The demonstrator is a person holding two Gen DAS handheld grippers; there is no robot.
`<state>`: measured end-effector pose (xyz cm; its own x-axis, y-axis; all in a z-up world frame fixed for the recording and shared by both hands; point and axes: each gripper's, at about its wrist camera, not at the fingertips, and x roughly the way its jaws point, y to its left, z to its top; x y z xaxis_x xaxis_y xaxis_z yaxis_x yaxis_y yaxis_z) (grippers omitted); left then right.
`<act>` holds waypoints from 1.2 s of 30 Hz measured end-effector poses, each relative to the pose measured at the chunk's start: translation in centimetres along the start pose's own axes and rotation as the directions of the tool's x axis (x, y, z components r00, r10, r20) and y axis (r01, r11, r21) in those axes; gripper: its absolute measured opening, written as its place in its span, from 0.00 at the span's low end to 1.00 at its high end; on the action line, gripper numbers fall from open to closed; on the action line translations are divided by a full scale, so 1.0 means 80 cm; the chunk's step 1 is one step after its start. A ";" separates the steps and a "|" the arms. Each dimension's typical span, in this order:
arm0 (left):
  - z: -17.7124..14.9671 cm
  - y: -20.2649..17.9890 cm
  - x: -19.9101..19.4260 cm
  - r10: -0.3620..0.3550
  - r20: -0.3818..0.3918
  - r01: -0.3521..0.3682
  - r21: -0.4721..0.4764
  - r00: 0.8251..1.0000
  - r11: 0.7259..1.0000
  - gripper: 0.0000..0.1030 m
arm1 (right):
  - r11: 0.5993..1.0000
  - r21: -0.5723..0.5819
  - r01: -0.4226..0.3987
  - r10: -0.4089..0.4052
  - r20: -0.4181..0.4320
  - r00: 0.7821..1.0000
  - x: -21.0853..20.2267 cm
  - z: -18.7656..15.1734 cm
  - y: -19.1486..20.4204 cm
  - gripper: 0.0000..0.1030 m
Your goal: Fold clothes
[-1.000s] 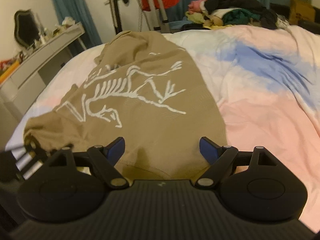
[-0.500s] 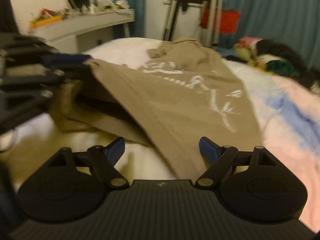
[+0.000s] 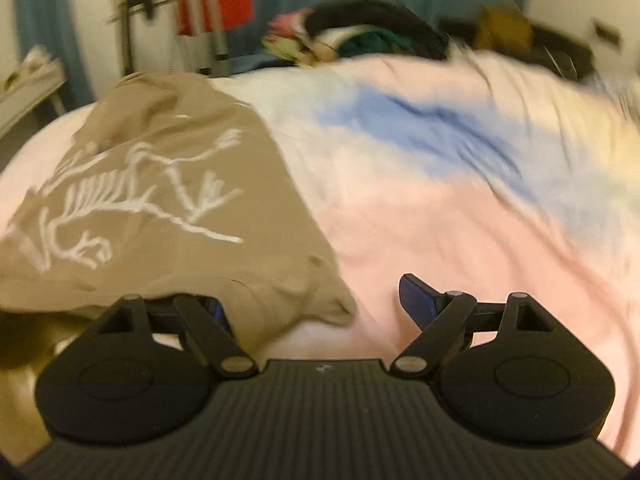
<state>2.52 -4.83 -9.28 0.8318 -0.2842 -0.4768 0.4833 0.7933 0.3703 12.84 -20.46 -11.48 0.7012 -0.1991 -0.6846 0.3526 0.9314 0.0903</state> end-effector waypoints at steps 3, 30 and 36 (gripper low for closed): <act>-0.005 -0.011 0.008 0.037 -0.023 -0.036 0.040 0.999 0.999 0.17 | 0.997 0.074 -0.035 0.029 0.077 0.997 -0.015 0.005 -0.008 0.81; 0.019 0.048 -0.074 0.450 0.079 -0.414 -0.275 0.890 0.868 0.78 | 0.978 0.158 -0.137 0.106 0.190 0.976 -0.054 0.029 -0.054 0.81; 0.076 0.103 -0.143 0.500 0.148 -0.363 -0.518 0.853 0.774 0.78 | 0.986 0.076 -0.149 0.119 0.305 0.945 -0.125 0.072 -0.037 0.82</act>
<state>-1.34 1.63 4.07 0.9919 0.0743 -0.1033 -0.0698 0.9965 0.0466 8.35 -22.98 -0.71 0.8934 -0.1697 -0.4159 0.2901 0.9250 0.2456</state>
